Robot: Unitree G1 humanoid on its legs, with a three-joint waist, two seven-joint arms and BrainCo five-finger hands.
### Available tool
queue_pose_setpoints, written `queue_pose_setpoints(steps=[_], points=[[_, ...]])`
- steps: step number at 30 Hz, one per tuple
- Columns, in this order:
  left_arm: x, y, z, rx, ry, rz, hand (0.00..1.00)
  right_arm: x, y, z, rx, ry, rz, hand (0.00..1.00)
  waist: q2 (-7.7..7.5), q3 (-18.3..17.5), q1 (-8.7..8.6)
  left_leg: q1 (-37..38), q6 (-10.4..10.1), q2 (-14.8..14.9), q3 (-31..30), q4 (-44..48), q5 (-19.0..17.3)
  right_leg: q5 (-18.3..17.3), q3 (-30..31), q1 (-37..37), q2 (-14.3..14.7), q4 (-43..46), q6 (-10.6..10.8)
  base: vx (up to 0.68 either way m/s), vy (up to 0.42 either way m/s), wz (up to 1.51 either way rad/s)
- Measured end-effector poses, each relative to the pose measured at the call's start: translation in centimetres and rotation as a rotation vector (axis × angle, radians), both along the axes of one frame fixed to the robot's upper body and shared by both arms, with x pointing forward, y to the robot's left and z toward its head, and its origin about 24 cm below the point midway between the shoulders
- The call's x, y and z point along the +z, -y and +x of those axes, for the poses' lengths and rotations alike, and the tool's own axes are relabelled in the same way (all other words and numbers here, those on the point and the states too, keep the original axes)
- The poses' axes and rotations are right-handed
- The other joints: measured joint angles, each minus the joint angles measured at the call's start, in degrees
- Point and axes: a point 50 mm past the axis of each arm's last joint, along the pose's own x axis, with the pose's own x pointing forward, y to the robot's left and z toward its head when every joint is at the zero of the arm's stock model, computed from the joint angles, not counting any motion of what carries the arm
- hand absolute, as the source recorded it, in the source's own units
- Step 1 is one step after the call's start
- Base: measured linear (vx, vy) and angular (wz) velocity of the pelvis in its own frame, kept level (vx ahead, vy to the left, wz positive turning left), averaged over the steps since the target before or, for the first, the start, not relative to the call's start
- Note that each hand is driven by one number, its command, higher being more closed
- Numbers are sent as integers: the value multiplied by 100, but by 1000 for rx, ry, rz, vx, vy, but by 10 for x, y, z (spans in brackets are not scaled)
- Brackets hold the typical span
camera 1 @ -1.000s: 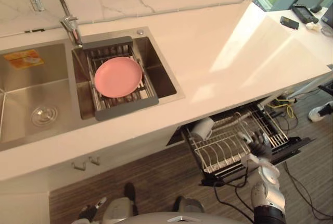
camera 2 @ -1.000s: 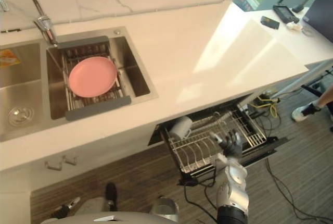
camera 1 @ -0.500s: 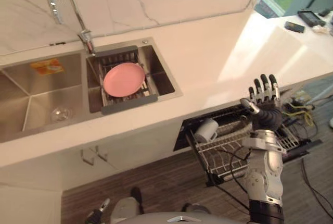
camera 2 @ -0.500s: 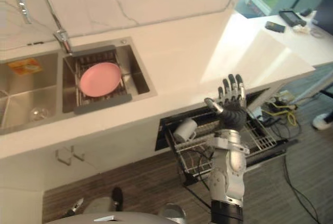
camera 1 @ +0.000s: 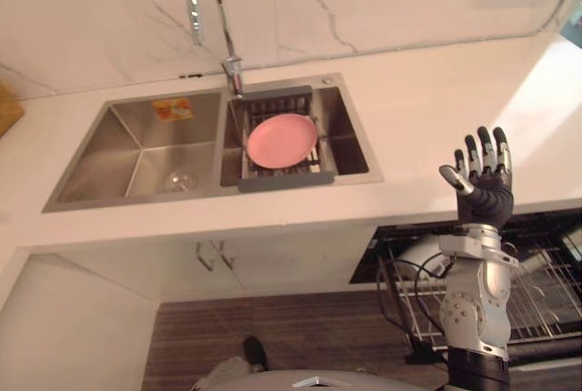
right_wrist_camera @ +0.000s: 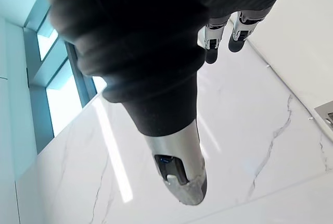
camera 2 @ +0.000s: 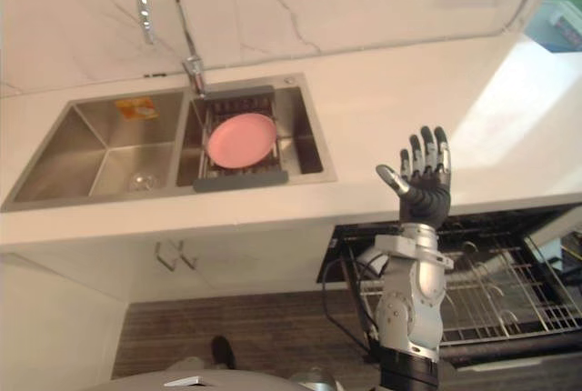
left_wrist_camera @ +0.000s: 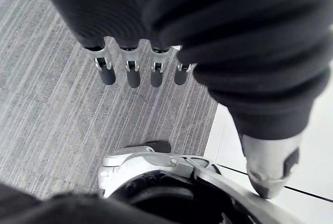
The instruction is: Walk over to the sink, pick up the cup, carry it to the dishwasher, place the cup inside the dishwasher, then close the dishwasher door
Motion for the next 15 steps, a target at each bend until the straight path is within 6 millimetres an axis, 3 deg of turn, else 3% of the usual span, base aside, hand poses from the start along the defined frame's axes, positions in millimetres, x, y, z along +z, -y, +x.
queue_pose_setpoints(steps=[7, 10, 12, 13, 14, 15], points=[[0, -1, 0, -3, 11, -3, 0, -5, -3, -1, -24, -20, 24, 0, -55, -3, 41, -24, 38, -208, 99, -10, -143, -83, 216, -207, -276, 156, 49, -12, 94, -6], [2, -11, 2, -29, 25, 22, 0, -10, -1, -7, -71, -40, 53, 0, -297, 9, -16, -46, 116, -425, 59, -9, -251, -307, 225, -378, -626, 594, 76, 44, 63, 10], [2, -16, 8, -50, 43, 38, 0, -11, 2, -12, -101, -49, 56, 0, -411, 38, -39, -25, 156, -530, -28, -8, -340, -354, 272, -465, -782, 1082, -309, 103, 50, 29], [3, -17, 10, -67, 45, 47, 0, -13, 6, -15, -122, -62, 59, 0, -422, 47, -110, -2, 188, -515, -166, -7, -351, -189, 749, -750, -820, 1697, -730, 139, 49, 54], [3, -20, 15, -79, 54, 62, 0, -16, 6, -17, -126, -73, 62, 0, -406, 75, -182, 124, 248, -443, -354, -5, -359, -175, 1221, -1070, -791, 2334, -940, 147, 51, 60], [4, -20, 18, -83, 59, 66, 0, -17, 6, -18, -127, -76, 68, 0, -440, 105, -210, 171, 250, -395, -426, -5, -367, -332, 1386, -1140, -689, 2386, -804, 141, 0, 54]])
